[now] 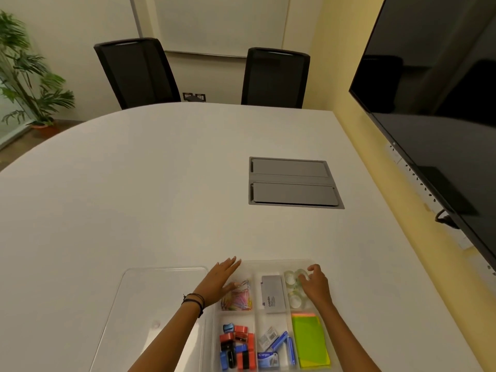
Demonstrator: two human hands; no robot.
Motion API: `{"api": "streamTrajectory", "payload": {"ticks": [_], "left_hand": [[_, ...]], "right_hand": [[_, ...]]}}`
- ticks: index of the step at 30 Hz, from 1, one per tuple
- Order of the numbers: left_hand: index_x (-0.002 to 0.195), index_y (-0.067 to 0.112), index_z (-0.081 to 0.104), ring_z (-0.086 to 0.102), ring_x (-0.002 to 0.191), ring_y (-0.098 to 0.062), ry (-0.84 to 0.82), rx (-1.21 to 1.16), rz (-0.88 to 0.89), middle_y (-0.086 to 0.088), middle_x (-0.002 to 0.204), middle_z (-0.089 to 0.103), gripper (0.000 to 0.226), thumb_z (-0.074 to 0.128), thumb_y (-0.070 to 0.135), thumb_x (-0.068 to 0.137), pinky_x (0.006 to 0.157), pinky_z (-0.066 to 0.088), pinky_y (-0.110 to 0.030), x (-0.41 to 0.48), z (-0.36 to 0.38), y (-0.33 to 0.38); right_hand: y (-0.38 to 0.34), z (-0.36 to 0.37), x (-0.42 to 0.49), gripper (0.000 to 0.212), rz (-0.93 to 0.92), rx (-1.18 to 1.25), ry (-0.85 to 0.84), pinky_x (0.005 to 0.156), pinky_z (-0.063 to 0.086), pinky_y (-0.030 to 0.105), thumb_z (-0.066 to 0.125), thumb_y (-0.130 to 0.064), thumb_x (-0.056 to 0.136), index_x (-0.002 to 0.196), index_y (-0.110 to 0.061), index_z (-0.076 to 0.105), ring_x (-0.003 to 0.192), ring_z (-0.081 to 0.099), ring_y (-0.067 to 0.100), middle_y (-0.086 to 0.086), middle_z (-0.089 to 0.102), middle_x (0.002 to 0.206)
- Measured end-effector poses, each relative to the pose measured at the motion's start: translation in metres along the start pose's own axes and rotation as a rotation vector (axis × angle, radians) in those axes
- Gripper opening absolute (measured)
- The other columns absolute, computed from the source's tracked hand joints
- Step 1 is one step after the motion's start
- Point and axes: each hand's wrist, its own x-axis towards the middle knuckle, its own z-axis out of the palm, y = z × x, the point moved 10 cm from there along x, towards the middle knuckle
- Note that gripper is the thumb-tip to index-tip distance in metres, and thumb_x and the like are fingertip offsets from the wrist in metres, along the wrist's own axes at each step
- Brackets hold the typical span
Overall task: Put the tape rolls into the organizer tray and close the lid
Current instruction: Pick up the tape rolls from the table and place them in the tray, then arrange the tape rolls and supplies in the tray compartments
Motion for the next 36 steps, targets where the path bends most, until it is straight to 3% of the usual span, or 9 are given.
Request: {"api": "streamTrajectory", "payload": {"ticks": [4,10,15,20,24,28,36], "left_hand": [[0.150,0.023,0.019,0.021,0.146,-0.016,0.071,-0.085,-0.072,-0.001,0.159,0.021,0.058,0.046,0.030,0.099,0.120,0.020,-0.032,-0.026,-0.012,-0.021],[0.146,0.024,0.031,0.029,0.143,-0.016,0.160,-0.223,-0.246,0.000,0.156,0.030,0.048,0.043,0.031,0.100,0.118,0.025,-0.032,-0.080,-0.014,-0.061],[0.144,0.023,0.036,0.032,0.141,-0.015,0.250,-0.304,-0.381,0.001,0.153,0.035,0.044,0.042,0.029,0.101,0.117,0.026,-0.030,-0.129,-0.008,-0.092],[0.142,0.020,0.040,0.035,0.139,-0.018,0.326,-0.360,-0.520,-0.001,0.151,0.038,0.042,0.044,0.026,0.100,0.116,0.029,-0.034,-0.174,-0.004,-0.121],[0.141,0.020,0.041,0.036,0.139,-0.019,0.370,-0.387,-0.605,-0.002,0.150,0.039,0.042,0.045,0.025,0.100,0.116,0.030,-0.035,-0.204,-0.003,-0.141],[0.141,0.019,0.040,0.037,0.138,-0.020,0.375,-0.422,-0.647,-0.002,0.150,0.040,0.041,0.045,0.024,0.100,0.115,0.031,-0.037,-0.224,0.002,-0.153],[0.141,0.019,0.040,0.040,0.136,-0.018,0.341,-0.504,-0.545,-0.001,0.147,0.042,0.041,0.045,0.022,0.100,0.114,0.033,-0.035,-0.199,0.008,-0.127]], "right_hand": [[-0.010,-0.002,-0.005,0.032,-0.020,0.042,0.044,0.089,0.046,0.035,0.057,-0.011,0.091,0.118,0.003,0.046,0.110,0.054,0.037,0.027,0.052,0.122],[-0.051,0.005,-0.035,0.026,-0.247,0.182,0.109,0.084,0.047,0.033,0.049,0.011,0.087,0.111,0.000,0.054,0.106,0.057,0.031,0.019,0.056,0.118],[-0.096,0.053,-0.071,0.030,-0.460,0.152,-0.051,0.087,0.049,0.034,0.048,0.014,0.085,0.109,-0.001,0.057,0.104,0.059,0.026,0.013,0.059,0.113],[-0.132,0.120,-0.122,0.034,-0.670,0.029,-0.359,0.090,0.036,0.005,0.045,0.003,0.090,0.117,-0.016,0.053,0.109,0.052,0.009,-0.003,0.051,0.118],[-0.149,0.160,-0.154,0.032,-0.816,-0.098,-0.501,0.094,0.039,0.017,0.042,-0.006,0.094,0.123,-0.017,0.049,0.103,0.047,0.004,0.001,0.049,0.126],[-0.156,0.185,-0.171,0.033,-0.889,-0.211,-0.554,0.103,0.039,0.026,0.042,-0.008,0.095,0.126,-0.013,0.048,0.118,0.048,0.015,0.006,0.048,0.130],[-0.141,0.163,-0.156,0.034,-0.867,-0.169,-0.458,0.107,0.035,0.020,0.040,-0.002,0.093,0.122,-0.015,0.053,0.125,0.044,0.011,0.001,0.044,0.135]]}}
